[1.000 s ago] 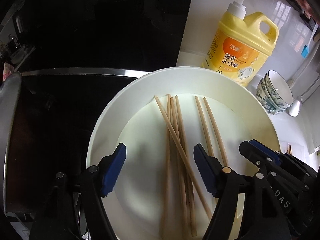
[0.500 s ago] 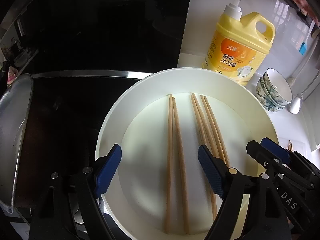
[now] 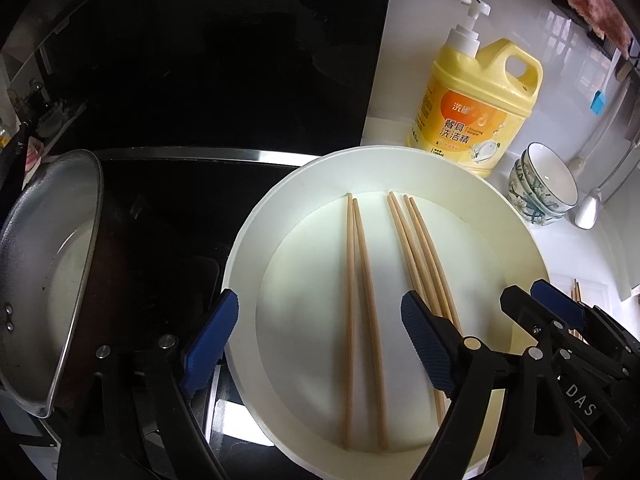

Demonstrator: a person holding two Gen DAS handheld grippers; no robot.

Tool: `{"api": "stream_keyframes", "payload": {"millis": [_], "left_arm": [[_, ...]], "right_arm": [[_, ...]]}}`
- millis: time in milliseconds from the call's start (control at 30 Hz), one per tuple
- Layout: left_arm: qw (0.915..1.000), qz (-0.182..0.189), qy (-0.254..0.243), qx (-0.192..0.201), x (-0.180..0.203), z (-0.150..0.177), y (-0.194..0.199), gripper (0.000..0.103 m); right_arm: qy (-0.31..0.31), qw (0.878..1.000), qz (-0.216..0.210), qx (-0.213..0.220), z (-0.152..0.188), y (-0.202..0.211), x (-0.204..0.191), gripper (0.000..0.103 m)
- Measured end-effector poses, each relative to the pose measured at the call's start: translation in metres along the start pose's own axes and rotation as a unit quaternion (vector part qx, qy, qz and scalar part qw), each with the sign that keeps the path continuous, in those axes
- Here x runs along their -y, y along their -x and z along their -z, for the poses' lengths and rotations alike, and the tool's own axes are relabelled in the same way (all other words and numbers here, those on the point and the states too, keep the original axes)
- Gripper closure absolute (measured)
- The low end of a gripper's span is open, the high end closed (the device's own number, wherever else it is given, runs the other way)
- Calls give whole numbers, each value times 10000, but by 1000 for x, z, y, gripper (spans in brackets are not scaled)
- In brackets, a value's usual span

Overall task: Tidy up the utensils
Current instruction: 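Move both open tools back over the cutting board chopsticks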

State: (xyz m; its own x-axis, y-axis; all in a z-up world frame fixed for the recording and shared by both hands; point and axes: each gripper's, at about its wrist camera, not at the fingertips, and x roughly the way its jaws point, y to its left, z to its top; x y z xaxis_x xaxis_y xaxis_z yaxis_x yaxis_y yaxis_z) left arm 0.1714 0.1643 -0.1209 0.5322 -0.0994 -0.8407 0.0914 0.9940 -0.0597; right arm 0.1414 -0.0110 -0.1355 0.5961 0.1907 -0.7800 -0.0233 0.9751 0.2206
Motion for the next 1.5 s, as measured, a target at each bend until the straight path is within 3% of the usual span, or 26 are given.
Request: {"api": "stream_keyframes", "payload": {"millis": [633,867,1100,1333,1500], "left_arm": [[9991,318,-246,123,10,14,24,9],[9970,448,-575,260,38,21,36,9],[9903,776,-1039,508,92,31,52,9],[9851,1042,-1306,410,159,55,59,9],[9868,1000,-1238,310,207,78,63,8]], "right_arm": [[-335,9985,340,274,32,44,12,32],[-617,9962,500,368,58,65,38,30],[-1020,9899,882,441,86,90,91,30],[-1379,9811,1265,493,119,122,166,30],[-1371,9813,1251,508,138,143,220,30]]}}
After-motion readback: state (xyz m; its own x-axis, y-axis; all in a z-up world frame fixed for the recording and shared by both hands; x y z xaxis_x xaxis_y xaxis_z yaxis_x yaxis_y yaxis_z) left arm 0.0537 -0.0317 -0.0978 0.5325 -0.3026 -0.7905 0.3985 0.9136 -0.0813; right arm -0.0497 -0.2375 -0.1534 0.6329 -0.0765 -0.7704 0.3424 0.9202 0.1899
